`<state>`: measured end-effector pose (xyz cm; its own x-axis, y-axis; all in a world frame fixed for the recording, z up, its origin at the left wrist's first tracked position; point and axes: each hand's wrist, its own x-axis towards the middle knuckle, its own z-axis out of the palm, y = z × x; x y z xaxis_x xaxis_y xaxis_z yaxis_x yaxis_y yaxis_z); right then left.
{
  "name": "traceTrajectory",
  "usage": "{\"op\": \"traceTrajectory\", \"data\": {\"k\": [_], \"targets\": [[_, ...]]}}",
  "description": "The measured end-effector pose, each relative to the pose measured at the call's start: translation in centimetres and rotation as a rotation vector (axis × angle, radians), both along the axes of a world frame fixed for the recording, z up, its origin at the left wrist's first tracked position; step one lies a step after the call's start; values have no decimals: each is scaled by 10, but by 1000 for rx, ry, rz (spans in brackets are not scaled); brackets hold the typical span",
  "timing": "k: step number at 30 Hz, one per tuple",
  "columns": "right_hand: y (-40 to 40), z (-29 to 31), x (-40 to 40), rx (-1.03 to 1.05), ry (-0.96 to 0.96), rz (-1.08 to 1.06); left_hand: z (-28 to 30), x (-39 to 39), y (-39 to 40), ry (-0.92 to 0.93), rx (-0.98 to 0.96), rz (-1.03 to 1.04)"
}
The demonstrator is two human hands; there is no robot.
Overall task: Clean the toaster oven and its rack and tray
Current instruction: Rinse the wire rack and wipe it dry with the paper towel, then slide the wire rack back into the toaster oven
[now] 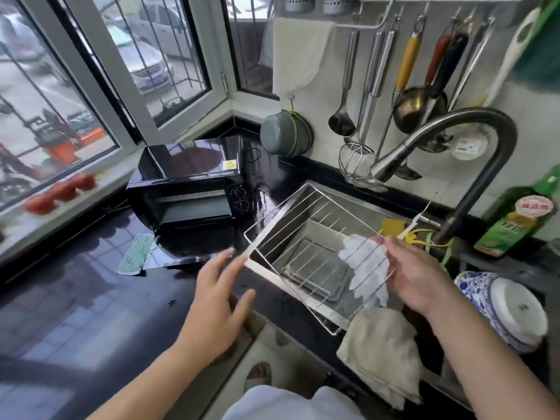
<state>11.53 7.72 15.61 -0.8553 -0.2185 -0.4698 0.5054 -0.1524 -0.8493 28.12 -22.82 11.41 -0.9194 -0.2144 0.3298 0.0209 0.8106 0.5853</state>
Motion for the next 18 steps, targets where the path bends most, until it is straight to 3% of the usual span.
{"op": "traceTrajectory", "data": {"k": [2,4,5,8,10,14,18], "targets": [[9,-1,-8,31,-2,97,8,-7,-4,-189,687,258],[7,-2,-12,50,-13,178,10,-12,-7,-372,1363,232],[3,-3,-14,60,-16,226,12,-11,-7,-457,1526,171],[-12,-12,-16,110,-28,274,12,-3,5,-482,1632,126],[-19,-21,-19,189,18,163,7,2,10,-405,1685,196],[-24,-23,-30,719,537,-202,-3,12,3,-345,1743,264],[-101,-5,-8,1087,967,-85,-4,13,-2,-330,1796,241]]}}
